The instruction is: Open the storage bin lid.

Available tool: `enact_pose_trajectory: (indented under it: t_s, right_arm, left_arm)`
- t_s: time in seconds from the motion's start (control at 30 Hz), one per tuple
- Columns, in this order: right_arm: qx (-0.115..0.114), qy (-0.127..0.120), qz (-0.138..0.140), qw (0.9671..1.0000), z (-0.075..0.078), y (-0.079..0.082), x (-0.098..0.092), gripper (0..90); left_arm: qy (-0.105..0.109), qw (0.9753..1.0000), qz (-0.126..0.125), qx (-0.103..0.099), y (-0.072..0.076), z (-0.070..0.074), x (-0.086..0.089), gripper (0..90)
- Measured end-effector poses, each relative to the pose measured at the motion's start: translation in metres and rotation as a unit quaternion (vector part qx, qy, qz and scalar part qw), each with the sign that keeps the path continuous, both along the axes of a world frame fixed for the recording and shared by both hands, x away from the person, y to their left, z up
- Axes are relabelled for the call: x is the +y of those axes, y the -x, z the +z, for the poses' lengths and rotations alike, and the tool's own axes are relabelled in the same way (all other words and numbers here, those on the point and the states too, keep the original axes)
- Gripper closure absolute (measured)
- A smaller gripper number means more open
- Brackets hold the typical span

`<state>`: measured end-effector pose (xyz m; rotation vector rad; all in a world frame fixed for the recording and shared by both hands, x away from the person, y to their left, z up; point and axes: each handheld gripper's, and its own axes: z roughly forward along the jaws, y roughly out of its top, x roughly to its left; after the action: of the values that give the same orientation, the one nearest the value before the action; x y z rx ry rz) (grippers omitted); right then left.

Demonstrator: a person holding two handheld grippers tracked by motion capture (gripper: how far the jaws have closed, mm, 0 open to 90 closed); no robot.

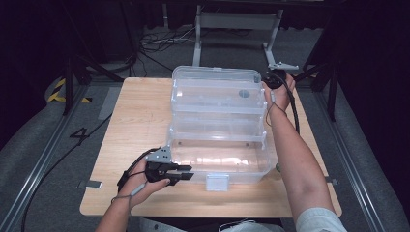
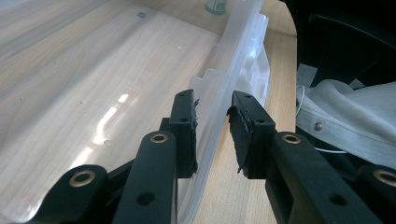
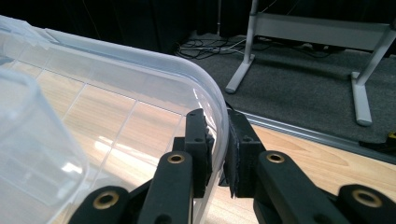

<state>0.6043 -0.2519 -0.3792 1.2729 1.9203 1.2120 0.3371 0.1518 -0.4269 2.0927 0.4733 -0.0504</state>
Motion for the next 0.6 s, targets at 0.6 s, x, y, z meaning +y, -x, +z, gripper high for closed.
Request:
enact_pose_trajectory:
  t_s: [0.6]
  right_arm:
    - [0.017, -0.008, 0.001, 0.9998, -0.011, -0.006, -0.001, 80.6]
  left_arm:
    - [0.001, 1.0, 0.0, 0.0, 0.0, 0.0, 0.0, 71.6]
